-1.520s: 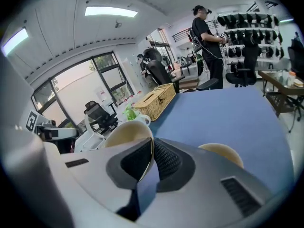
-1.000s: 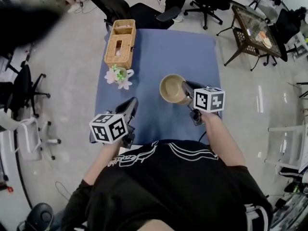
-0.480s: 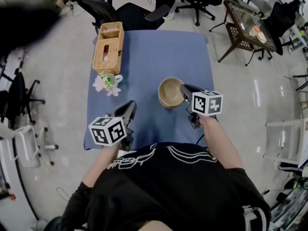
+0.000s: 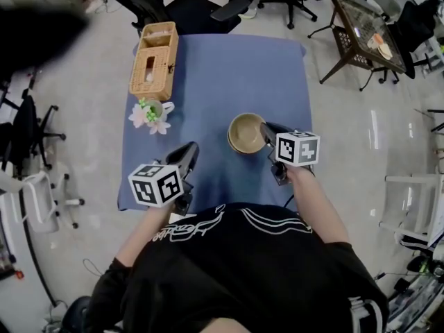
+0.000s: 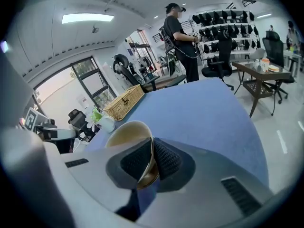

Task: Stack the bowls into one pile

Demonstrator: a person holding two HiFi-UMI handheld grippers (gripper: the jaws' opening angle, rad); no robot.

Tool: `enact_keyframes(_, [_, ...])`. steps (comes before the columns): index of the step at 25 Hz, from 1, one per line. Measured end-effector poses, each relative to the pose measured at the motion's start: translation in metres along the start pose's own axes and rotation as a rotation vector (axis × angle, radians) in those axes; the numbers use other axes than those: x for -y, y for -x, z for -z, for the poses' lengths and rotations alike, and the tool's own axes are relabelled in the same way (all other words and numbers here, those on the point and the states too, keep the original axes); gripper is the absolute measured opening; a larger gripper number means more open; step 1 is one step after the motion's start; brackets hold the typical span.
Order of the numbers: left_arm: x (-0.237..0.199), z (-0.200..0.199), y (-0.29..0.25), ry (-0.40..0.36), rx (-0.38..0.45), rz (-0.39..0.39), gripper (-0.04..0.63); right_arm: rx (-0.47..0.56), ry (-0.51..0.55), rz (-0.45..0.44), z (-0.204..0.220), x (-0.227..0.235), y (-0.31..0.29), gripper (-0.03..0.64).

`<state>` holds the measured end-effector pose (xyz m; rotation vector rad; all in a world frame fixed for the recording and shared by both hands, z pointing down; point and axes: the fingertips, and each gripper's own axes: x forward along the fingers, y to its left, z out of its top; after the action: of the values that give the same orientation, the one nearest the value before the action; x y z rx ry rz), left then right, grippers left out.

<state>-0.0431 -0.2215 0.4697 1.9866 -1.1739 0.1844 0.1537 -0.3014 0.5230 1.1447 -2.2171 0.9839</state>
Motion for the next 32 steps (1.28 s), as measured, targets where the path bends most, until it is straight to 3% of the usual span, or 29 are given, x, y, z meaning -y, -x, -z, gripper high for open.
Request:
enact_keyframes(9, [0.0, 0.009, 0.001, 0.0, -0.034, -0.014, 0.029, -0.026, -0.006, 0.001, 0.016, 0.005, -0.009, 0.044])
enact_keyframes(15, [-0.005, 0.009, 0.001, -0.003, -0.042, -0.011, 0.031, 0.012, -0.019, -0.033, 0.013, 0.001, -0.011, 0.048])
enact_keyframes(18, [-0.005, 0.013, 0.005, 0.0, -0.044, 0.0, 0.031, 0.03, -0.018, -0.04, 0.015, -0.003, -0.008, 0.158])
enact_keyframes(22, [-0.003, 0.018, 0.012, -0.005, -0.047, 0.021, 0.029, 0.079, 0.0, -0.047, 0.011, -0.013, 0.001, 0.216])
enact_keyframes(25, [0.001, 0.019, 0.02, -0.013, -0.043, 0.039, 0.029, 0.131, 0.05, -0.049, 0.005, -0.026, 0.015, 0.258])
enact_keyframes(32, [0.017, 0.02, 0.046, -0.069, -0.02, 0.088, 0.029, 0.311, 0.24, -0.105, -0.013, -0.086, 0.064, 0.259])
